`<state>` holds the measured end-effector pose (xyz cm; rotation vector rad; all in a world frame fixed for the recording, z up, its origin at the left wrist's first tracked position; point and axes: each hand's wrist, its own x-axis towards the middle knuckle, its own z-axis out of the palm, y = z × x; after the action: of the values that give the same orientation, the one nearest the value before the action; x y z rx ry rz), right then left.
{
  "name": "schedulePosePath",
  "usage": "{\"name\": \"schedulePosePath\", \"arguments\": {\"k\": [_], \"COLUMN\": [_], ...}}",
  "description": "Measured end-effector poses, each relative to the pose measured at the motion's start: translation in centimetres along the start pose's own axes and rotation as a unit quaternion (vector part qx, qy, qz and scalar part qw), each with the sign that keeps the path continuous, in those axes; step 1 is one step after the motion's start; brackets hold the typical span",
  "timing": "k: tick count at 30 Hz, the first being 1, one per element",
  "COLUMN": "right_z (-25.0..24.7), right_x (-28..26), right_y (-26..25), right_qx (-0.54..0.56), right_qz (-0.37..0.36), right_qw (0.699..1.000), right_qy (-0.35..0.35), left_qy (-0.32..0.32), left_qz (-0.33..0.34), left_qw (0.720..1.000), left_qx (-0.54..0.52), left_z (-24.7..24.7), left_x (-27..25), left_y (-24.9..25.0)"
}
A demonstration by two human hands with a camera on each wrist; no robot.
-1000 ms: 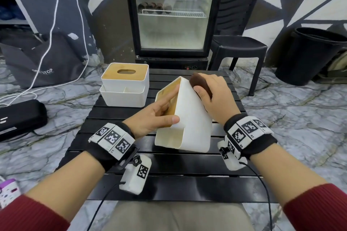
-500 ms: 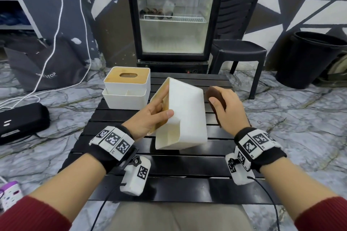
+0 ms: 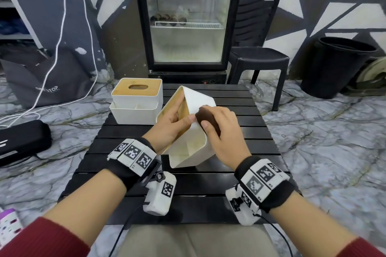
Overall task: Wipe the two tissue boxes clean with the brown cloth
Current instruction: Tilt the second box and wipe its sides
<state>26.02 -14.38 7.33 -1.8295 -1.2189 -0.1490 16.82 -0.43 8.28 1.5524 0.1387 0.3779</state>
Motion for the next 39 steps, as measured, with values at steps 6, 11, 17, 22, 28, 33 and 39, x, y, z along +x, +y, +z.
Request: {"name": "schedulePosePath", "arguments": {"k": [6,11,17,22,28,33,39], "right_z": [0.5,0.7,0.5,0.3,-0.1,-0.3,-0.8], "right_x": [-0.2,0.4,1.6,2.7,3.8,4.0,3.8], "right_y": [-0.4,-0.6,-0.5,-0.3,0.0,0.6,1.9], "right_qx": [-0.014,-0.012,-0.009,-0.016,-0.049,-0.08,-0.123], "right_qz": [0.007,-0.001,0.005,0.005,0.011,0.025,0.068], "right_qw": [1.0,1.0,0.999,0.998,0.997,0.995,0.989], "right_qy": [-0.013,0.012,0.037,0.059,0.059,0.061,0.041], "left_qy": [-0.033,-0.058,-0.078,-0.098,-0.111,-0.11,-0.107], "left_qz": [-0.003,-0.022,-0.042,-0.042,-0.04,-0.042,-0.048], "left_qw": [0.999,0.997,0.994,0.992,0.99,0.991,0.991], "left_qx": [0.023,0.042,0.069,0.072,0.074,0.067,0.066], "left_z": [0.0,-0.3,-0.1,0.1,-0.1,-0.2,-0.8], "left_x": [-0.1,-0.2,-0.5,-0.7,-1.1,-1.4,-1.6], "left_y": [0.0,-0.3,0.0,0.2,0.5,0.4,0.2]}}
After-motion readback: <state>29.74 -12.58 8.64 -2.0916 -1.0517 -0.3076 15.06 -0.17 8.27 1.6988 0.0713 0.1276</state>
